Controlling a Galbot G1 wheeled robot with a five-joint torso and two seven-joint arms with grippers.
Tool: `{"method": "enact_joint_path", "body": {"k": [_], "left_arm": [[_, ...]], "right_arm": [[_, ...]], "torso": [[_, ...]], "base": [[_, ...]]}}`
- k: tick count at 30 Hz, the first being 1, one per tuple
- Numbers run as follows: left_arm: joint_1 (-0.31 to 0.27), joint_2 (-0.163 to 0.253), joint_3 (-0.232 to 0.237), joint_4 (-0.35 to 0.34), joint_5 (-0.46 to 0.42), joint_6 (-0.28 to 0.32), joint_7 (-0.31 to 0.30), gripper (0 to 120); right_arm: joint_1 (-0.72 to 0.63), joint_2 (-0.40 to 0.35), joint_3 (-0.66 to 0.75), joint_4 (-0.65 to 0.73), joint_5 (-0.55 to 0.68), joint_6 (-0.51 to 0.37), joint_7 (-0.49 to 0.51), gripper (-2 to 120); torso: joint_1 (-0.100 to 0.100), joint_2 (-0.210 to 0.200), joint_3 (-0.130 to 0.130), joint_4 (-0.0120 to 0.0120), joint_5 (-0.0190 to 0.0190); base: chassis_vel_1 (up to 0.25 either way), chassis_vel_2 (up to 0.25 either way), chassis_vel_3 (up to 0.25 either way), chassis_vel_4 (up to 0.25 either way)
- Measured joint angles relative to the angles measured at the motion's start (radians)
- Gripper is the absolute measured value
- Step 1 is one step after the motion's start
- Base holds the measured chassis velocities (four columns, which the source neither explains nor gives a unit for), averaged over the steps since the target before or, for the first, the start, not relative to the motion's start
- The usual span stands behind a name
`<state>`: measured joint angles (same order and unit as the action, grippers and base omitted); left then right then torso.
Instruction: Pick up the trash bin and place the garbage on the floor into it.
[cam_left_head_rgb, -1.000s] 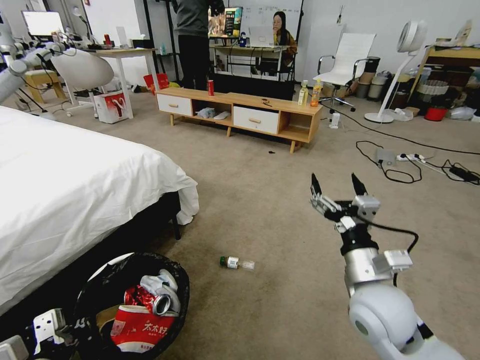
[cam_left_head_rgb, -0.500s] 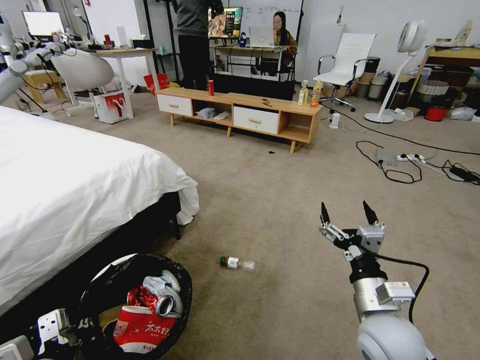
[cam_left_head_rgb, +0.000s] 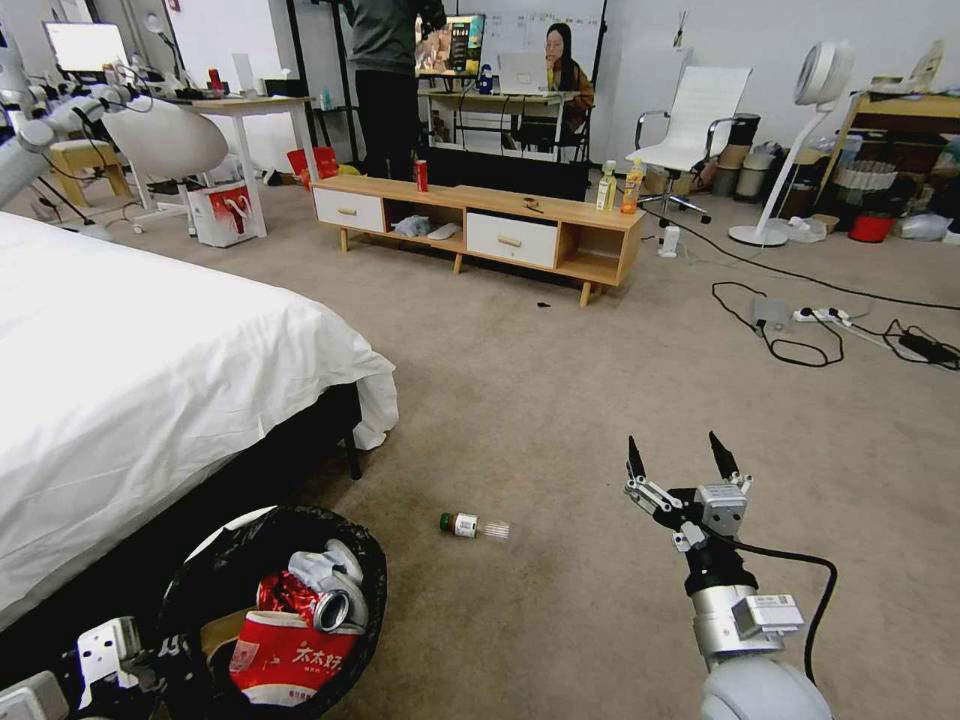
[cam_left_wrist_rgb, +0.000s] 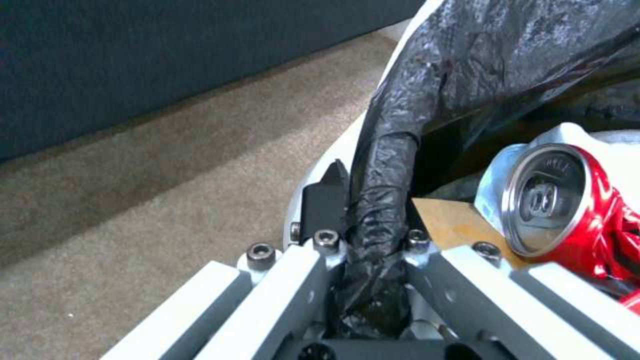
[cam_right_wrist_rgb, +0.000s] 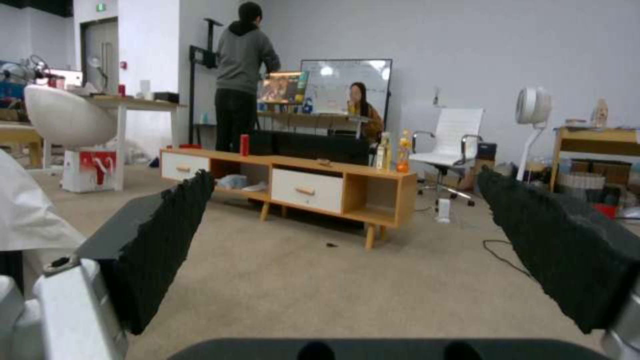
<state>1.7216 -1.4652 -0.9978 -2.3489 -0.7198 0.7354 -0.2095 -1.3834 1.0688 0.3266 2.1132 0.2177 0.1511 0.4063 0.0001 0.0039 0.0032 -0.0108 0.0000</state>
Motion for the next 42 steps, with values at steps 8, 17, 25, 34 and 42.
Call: {"method": "enact_joint_path", "body": {"k": [8, 17, 25, 34, 42], "left_arm": [[0.002, 0.002, 0.001, -0.001, -0.025, 0.0, -0.001, 1], [0.005, 0.004, -0.001, -0.002, -0.029, 0.0, -0.002, 1], [0.002, 0.004, -0.001, 0.003, -0.029, 0.0, -0.001, 1], [0.006, 0.003, -0.003, 0.004, -0.029, 0.0, -0.001, 1], [0.006, -0.004, -0.003, 0.003, -0.027, 0.0, -0.001, 1]], "right_arm": [[0.008, -0.006, 0.0, -0.01, 0.003, 0.002, 0.0, 100], [0.017, -0.003, -0.001, -0.039, 0.012, 0.024, -0.023, 100], [0.012, -0.006, 0.0, -0.046, 0.011, 0.03, -0.03, 100], [0.017, -0.005, -0.008, -0.053, 0.011, 0.032, -0.031, 100], [0.02, -0.009, -0.013, -0.06, 0.011, 0.038, -0.032, 100]], "torso": [[0.0, 0.0, 0.0, 0.0, 0.0], [0.0, 0.0, 0.0, 0.0, 0.0], [0.0, 0.0, 0.0, -0.0001, 0.0], [0.0, 0.0, 0.0, -0.0001, 0.0], [0.0, 0.0, 0.0, 0.0002, 0.0004]], "base": [[0.0, 0.0, 0.0, 0.0], [0.0, 0.0, 0.0, 0.0], [-0.005, 0.006, 0.008, -0.006], [-0.153, 0.139, 0.139, -0.14], [-0.191, 0.194, 0.192, -0.176]]}}
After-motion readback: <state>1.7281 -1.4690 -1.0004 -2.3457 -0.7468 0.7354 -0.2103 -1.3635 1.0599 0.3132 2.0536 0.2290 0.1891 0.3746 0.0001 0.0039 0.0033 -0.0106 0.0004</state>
